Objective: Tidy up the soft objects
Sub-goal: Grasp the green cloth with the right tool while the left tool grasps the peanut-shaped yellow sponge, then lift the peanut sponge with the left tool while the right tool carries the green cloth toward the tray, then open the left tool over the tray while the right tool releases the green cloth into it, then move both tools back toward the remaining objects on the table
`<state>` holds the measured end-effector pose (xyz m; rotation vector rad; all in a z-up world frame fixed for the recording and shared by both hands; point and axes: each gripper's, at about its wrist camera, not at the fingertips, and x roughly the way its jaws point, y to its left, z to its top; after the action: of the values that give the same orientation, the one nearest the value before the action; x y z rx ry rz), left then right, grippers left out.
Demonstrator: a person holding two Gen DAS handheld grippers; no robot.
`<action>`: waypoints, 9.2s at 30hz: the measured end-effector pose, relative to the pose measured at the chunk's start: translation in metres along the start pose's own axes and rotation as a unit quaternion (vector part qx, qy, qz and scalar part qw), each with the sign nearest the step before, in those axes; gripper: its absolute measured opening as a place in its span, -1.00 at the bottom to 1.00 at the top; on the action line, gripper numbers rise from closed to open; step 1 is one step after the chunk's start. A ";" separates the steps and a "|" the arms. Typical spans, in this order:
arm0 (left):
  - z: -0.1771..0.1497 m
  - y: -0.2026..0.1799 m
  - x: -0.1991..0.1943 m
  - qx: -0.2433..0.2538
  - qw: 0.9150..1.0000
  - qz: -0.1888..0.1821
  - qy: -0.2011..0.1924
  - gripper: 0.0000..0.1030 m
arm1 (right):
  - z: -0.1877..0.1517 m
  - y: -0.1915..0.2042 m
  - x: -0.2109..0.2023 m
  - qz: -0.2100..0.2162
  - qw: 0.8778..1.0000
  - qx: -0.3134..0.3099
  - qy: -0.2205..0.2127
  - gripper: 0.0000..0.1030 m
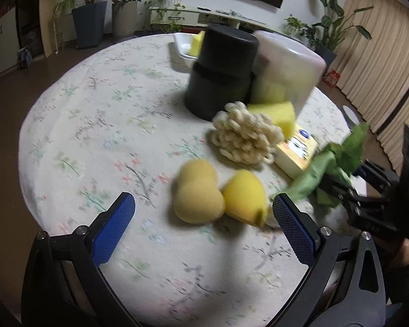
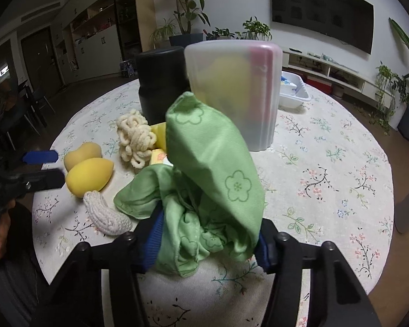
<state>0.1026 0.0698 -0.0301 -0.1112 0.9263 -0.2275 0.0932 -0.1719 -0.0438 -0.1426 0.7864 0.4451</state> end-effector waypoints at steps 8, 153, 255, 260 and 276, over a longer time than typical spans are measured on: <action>0.009 0.019 0.010 -0.005 0.999 0.030 0.029 0.96 | -0.005 -0.006 0.001 0.016 1.000 0.007 0.003 0.13; 0.296 -0.055 0.190 0.248 0.966 -0.025 0.061 -0.43 | 0.283 -0.153 0.162 -0.012 0.989 -0.131 0.062 -0.14; 0.001 -0.043 0.026 0.034 0.997 0.065 -0.001 1.00 | 0.017 -0.045 0.009 -0.056 0.995 0.062 0.057 0.99; 0.001 -0.044 0.033 0.035 0.997 0.064 0.008 1.00 | 0.017 -0.048 0.013 -0.060 0.994 0.065 0.060 0.99; -0.001 -0.044 0.050 0.025 0.998 0.056 0.035 0.97 | 0.020 -0.047 0.027 -0.059 0.993 0.063 0.080 0.81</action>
<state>0.1240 0.0153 -0.0610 -0.0043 0.9917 -0.1519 0.1437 -0.1990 -0.0508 -0.1069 0.9569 0.2726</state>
